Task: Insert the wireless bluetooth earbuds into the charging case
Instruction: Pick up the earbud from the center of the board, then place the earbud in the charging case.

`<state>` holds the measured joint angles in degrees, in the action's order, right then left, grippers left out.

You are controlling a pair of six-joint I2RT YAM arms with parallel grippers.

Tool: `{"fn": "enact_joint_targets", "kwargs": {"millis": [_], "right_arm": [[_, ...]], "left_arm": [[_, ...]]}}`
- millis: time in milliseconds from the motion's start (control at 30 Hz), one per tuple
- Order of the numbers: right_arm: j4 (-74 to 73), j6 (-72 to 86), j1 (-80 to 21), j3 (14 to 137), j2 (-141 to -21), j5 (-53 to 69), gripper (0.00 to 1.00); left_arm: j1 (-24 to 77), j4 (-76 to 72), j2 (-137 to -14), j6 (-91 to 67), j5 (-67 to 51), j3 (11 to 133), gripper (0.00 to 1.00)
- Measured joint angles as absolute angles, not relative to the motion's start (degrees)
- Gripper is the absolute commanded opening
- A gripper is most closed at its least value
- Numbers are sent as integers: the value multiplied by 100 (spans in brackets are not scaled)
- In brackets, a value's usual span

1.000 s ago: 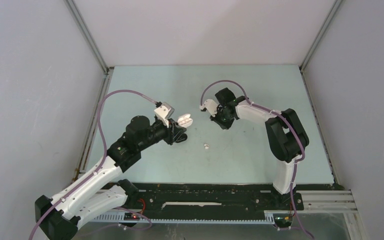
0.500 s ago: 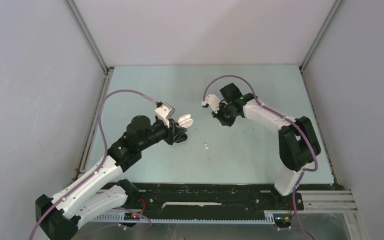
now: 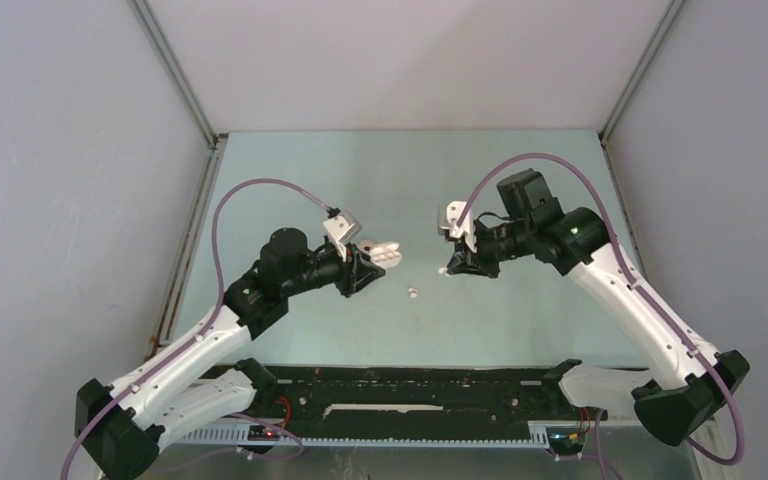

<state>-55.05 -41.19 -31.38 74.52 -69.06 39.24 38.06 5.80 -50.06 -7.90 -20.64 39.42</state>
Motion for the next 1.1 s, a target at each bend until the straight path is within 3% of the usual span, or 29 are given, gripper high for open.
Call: {"fn": "enact_joint_targets", "kwargs": {"millis": [467,1100], "right_arm": [[-5922,-3450,-3802,8493,-7360,4550,0],[-6080,-3035,-4880,9039,-8112,3953,0]], "left_arm": [[4335,344,-5273,-239,-3809,3924,0],[4552,316,-5131,408,-4143,3826,0]]}}
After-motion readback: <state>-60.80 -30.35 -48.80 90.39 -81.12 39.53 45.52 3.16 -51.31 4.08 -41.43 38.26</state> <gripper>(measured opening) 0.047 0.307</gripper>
